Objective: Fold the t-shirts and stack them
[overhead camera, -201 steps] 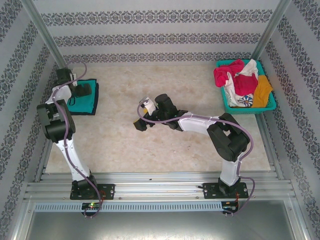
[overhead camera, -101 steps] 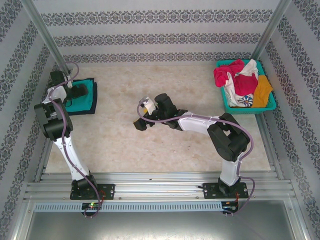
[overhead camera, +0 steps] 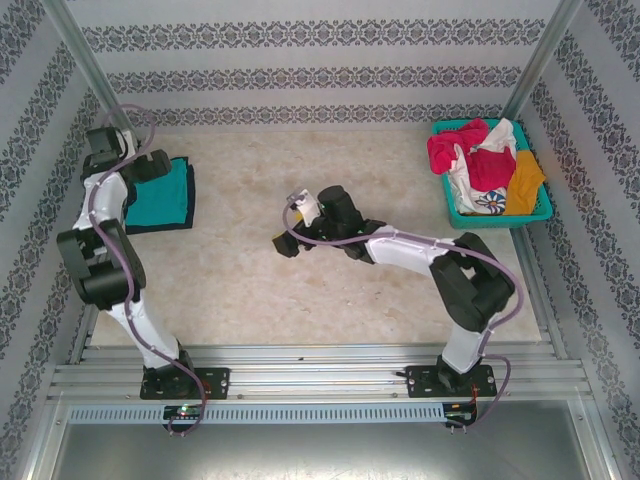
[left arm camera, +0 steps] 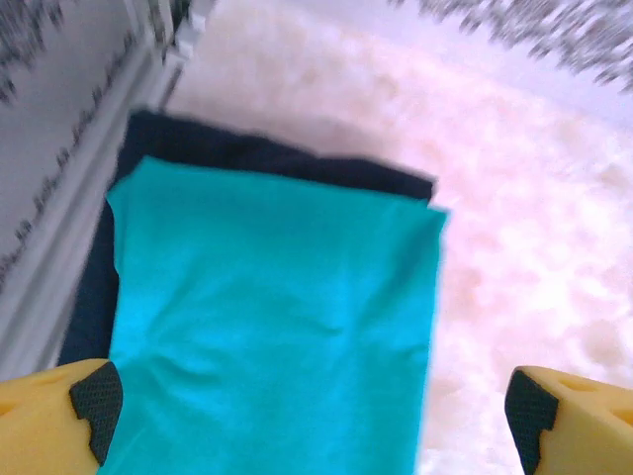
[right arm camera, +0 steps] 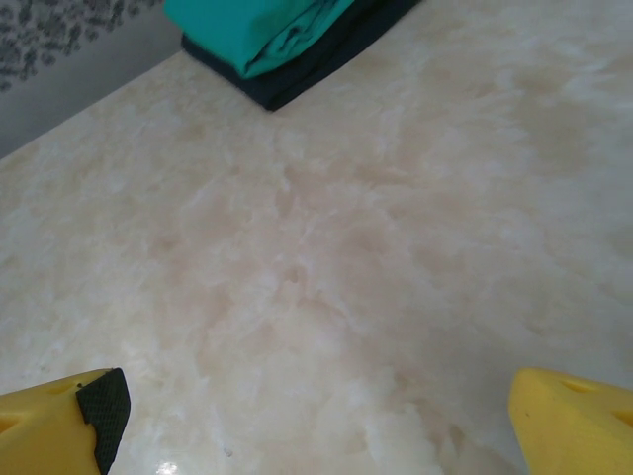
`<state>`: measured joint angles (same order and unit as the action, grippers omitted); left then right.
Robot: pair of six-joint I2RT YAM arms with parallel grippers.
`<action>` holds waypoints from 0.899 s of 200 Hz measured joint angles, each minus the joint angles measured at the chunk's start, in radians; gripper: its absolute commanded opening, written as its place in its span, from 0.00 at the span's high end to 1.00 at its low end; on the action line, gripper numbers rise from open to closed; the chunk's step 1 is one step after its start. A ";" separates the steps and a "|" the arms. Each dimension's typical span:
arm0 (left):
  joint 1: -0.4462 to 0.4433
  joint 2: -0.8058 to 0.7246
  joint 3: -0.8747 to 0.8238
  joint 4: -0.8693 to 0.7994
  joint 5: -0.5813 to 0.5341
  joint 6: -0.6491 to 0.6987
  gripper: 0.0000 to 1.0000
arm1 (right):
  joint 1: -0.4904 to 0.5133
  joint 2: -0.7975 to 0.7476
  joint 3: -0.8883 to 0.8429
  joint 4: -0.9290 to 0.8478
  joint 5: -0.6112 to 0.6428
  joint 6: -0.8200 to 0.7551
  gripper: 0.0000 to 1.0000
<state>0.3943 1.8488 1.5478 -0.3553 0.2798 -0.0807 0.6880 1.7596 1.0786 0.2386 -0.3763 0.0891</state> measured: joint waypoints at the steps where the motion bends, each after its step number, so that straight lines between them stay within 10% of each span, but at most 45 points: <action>1: -0.001 -0.005 -0.003 0.002 0.000 0.000 0.00 | -0.002 -0.006 -0.006 0.002 0.004 0.003 0.02; 113: -0.204 -0.737 -0.980 0.367 -0.074 -0.018 0.00 | -0.319 -0.621 -0.494 0.106 0.452 0.073 0.02; 180: -0.204 -0.545 -1.130 0.749 -0.119 -0.011 0.00 | -0.557 -0.564 -0.703 0.265 0.594 -0.048 0.02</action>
<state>0.1898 1.3037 0.4179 0.3939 0.1612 -0.0921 0.1307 1.1954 0.3756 0.5037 0.2180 0.0406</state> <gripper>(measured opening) 0.999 0.982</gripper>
